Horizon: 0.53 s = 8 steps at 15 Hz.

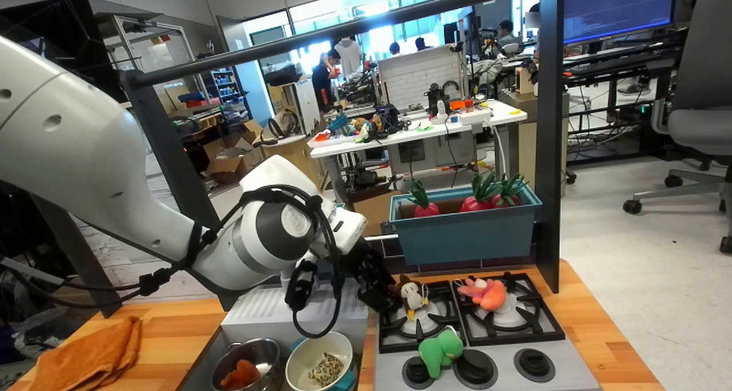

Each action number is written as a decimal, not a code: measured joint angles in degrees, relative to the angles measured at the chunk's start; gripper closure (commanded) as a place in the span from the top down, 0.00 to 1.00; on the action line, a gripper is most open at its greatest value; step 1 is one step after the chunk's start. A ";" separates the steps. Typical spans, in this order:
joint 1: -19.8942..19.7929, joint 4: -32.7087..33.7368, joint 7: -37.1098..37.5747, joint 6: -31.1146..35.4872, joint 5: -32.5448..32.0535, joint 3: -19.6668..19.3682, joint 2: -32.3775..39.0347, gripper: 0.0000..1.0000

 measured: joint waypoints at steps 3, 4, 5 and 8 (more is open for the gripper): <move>-0.42 0.17 0.11 -1.22 -0.46 0.13 -0.02 0.10; -0.42 0.17 0.11 -1.34 -0.92 0.15 -0.06 0.60; -0.42 0.15 0.11 -1.34 -1.27 0.17 -0.08 0.62; -0.41 0.17 0.11 -1.16 -1.49 0.25 -0.12 0.80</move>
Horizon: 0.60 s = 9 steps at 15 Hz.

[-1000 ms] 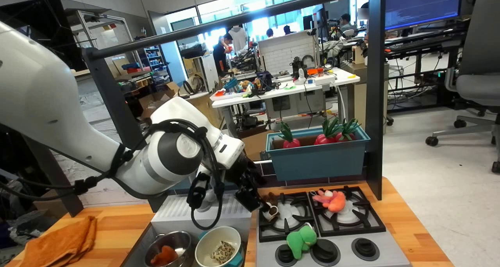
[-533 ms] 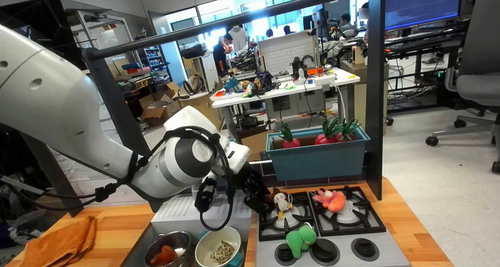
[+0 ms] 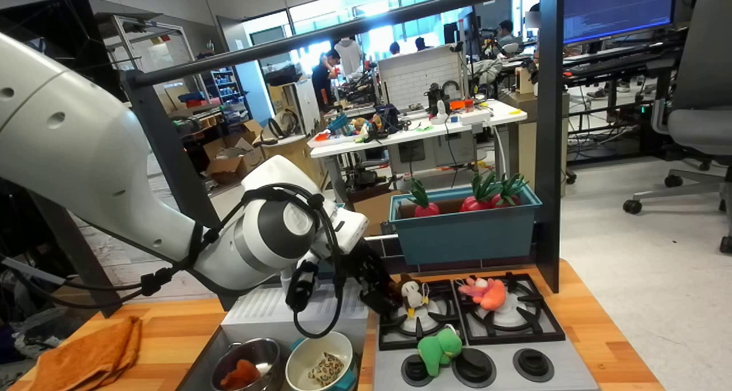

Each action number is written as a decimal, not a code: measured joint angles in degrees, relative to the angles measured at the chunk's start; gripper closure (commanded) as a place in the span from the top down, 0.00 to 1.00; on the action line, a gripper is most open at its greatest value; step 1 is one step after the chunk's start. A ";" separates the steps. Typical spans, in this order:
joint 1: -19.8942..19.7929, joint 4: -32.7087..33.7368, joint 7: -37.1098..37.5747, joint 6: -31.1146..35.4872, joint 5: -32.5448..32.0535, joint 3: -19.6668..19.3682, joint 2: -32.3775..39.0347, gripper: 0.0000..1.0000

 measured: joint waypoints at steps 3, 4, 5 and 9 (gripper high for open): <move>0.04 -0.89 0.18 0.03 -0.04 0.06 0.00 0.99; 0.04 -1.17 0.28 0.04 -0.05 0.05 0.01 1.00; 0.04 -1.45 0.29 0.23 -0.06 -0.03 0.01 0.98; 0.17 -2.76 0.31 2.99 -0.07 -0.01 -0.02 0.97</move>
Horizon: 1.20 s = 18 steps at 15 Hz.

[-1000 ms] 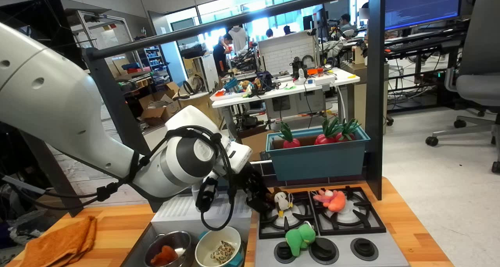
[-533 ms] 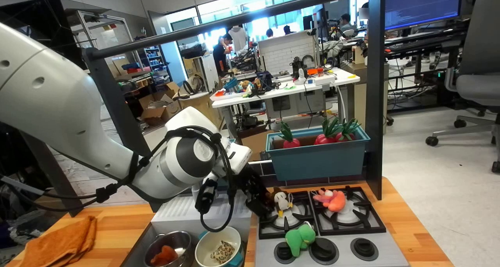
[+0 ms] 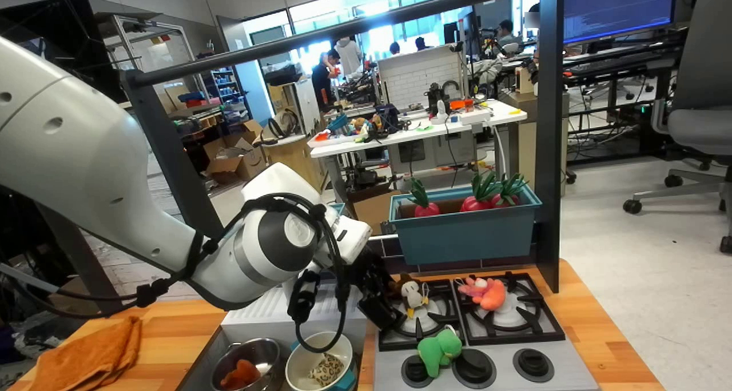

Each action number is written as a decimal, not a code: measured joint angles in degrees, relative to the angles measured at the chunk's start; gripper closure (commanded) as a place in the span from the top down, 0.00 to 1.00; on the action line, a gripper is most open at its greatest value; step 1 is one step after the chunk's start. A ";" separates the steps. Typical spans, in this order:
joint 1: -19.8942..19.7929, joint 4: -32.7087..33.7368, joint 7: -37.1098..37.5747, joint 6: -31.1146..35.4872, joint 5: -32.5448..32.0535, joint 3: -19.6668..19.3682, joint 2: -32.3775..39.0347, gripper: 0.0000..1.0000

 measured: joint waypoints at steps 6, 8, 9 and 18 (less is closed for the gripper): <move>0.58 -3.18 0.35 6.36 0.08 0.04 -0.13 0.94; 0.01 -2.56 -0.18 5.99 0.08 0.53 0.06 0.60; -0.88 -1.77 -1.22 5.53 0.06 1.34 0.12 0.54; -12.45 6.36 -16.12 -6.93 0.02 11.23 -2.90 0.58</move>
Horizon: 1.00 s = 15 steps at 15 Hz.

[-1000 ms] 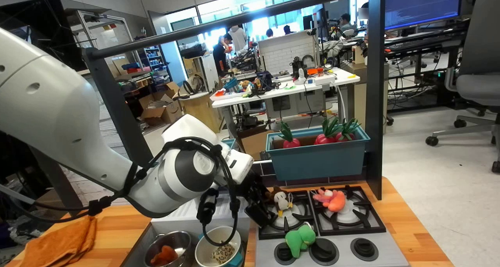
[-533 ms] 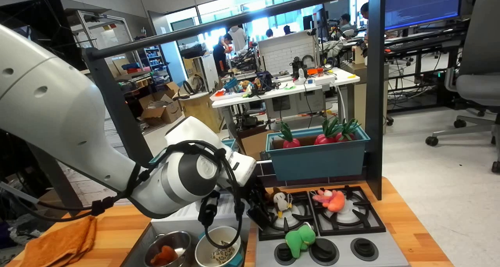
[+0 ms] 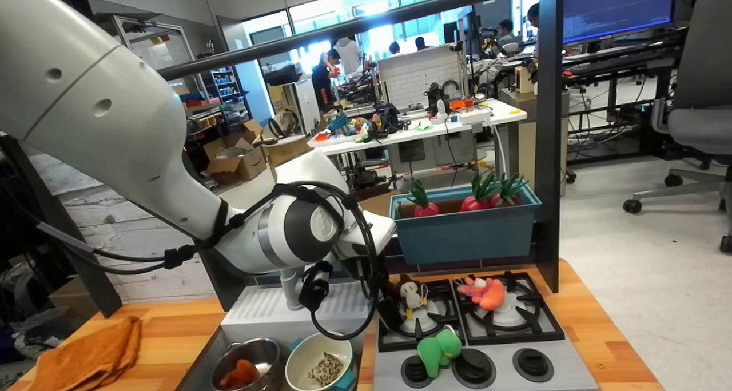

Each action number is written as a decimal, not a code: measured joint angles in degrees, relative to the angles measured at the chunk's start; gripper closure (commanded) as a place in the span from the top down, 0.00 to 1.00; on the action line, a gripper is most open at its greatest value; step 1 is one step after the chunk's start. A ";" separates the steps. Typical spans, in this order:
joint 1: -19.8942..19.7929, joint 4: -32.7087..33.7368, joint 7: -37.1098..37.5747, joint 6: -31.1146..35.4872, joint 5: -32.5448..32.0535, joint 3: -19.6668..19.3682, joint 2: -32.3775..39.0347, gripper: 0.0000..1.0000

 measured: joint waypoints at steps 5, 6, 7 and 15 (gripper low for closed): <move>1.21 -0.25 0.89 0.70 0.00 -0.93 -0.04 0.36; 1.62 -0.93 1.45 1.72 0.00 -1.19 -0.04 0.34; 1.86 -1.57 1.83 3.13 0.00 -1.30 -0.04 0.29; 2.67 -3.46 1.91 7.29 0.06 -1.89 -0.87 0.82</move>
